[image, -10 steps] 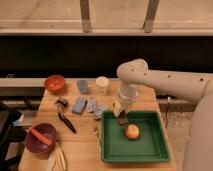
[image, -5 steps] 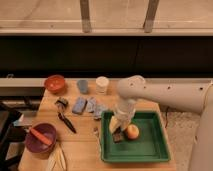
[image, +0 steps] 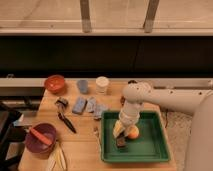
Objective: Wipe tray with eraser
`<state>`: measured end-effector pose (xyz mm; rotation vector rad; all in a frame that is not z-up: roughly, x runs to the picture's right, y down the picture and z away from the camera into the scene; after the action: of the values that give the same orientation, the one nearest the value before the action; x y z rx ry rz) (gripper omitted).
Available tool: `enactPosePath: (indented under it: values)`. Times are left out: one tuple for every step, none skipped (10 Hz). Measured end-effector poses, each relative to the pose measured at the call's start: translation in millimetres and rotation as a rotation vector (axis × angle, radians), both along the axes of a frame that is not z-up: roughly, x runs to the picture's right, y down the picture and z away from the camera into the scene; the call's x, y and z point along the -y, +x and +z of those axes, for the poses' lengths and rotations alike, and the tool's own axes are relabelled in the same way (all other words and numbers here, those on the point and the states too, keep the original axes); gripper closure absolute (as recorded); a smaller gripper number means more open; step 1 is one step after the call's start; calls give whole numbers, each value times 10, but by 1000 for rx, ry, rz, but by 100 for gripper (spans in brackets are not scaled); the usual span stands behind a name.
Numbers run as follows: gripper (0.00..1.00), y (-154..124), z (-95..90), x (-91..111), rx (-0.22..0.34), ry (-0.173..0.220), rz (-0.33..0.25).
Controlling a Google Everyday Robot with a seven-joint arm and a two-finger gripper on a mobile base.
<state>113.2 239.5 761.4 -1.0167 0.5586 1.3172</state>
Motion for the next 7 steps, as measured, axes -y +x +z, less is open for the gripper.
enactPosePath:
  values:
    - [94, 71, 48, -29, -14, -12, 2]
    - [94, 152, 90, -25, -32, -20, -1]
    - [94, 265, 124, 34, -63, -24, -17]
    - [94, 308, 136, 61, -76, -24, -26]
    - [94, 389, 148, 125, -99, -20, -39]
    - [94, 436, 160, 197, -109, -9, -47]
    - [94, 425, 182, 262, -107, 4, -53]
